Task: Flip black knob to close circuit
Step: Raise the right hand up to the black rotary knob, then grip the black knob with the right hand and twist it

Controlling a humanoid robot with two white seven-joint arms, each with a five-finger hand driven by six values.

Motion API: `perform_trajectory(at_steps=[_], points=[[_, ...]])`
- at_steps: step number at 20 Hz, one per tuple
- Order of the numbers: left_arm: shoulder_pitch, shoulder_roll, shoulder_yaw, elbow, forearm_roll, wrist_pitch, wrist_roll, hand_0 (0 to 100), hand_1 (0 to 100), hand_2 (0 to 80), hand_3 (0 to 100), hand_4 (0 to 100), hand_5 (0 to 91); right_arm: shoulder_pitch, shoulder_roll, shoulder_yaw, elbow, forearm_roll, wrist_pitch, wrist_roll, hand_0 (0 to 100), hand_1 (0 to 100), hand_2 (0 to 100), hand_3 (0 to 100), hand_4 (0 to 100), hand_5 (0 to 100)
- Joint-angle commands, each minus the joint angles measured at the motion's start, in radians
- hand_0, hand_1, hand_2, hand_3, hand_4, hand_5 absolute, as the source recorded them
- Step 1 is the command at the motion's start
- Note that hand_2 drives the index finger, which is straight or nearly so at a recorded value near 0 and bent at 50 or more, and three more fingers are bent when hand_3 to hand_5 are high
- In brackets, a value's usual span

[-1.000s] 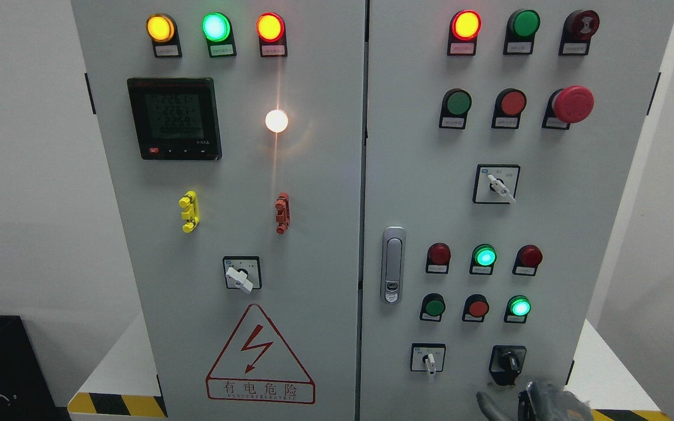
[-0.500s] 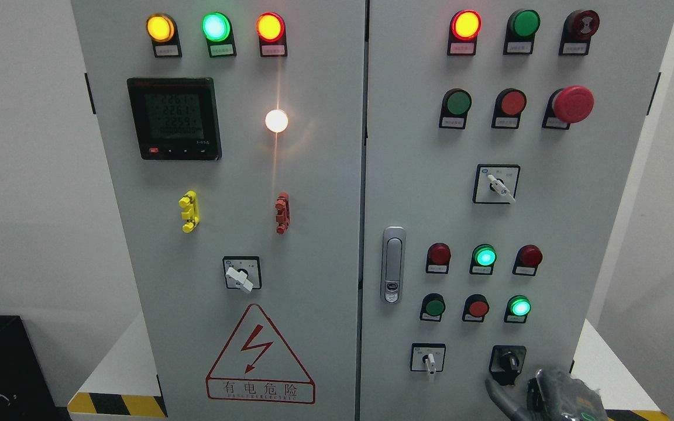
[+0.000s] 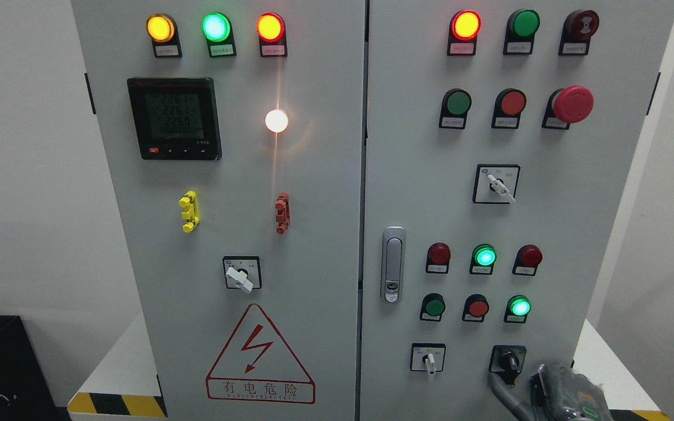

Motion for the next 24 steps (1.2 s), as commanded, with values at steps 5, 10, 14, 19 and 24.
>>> perform_trajectory(at_steps=[5, 10, 14, 19, 24], points=[[0.000, 0.000, 0.000, 0.000, 0.000, 0.000, 0.001, 12, 56, 0.0, 0, 0, 0.0, -0.003, -0.002, -0.016, 0.010, 0.003, -0.004, -0.007, 0, 0, 90, 100, 93, 91], [0.000, 0.000, 0.000, 0.000, 0.000, 0.000, 0.001, 12, 56, 0.0, 0, 0, 0.0, -0.001, -0.002, -0.019, 0.010, 0.003, -0.007, -0.008, 0, 0, 89, 100, 93, 91], [0.000, 0.000, 0.000, 0.000, 0.000, 0.000, 0.001, 12, 56, 0.0, 0, 0, 0.0, 0.000, -0.002, -0.022, 0.008, 0.003, -0.007, -0.008, 0, 0, 89, 100, 93, 91], [0.000, 0.000, 0.000, 0.000, 0.000, 0.000, 0.001, 12, 56, 0.0, 0, 0, 0.0, -0.001, -0.005, -0.036, 0.010, 0.003, -0.010, -0.008, 0, 0, 89, 100, 93, 91], [0.000, 0.000, 0.000, 0.000, 0.000, 0.000, 0.001, 12, 56, 0.0, 0, 0, 0.0, -0.001, -0.005, -0.038, 0.008, 0.001, -0.010, -0.010, 0, 0, 89, 100, 93, 91]])
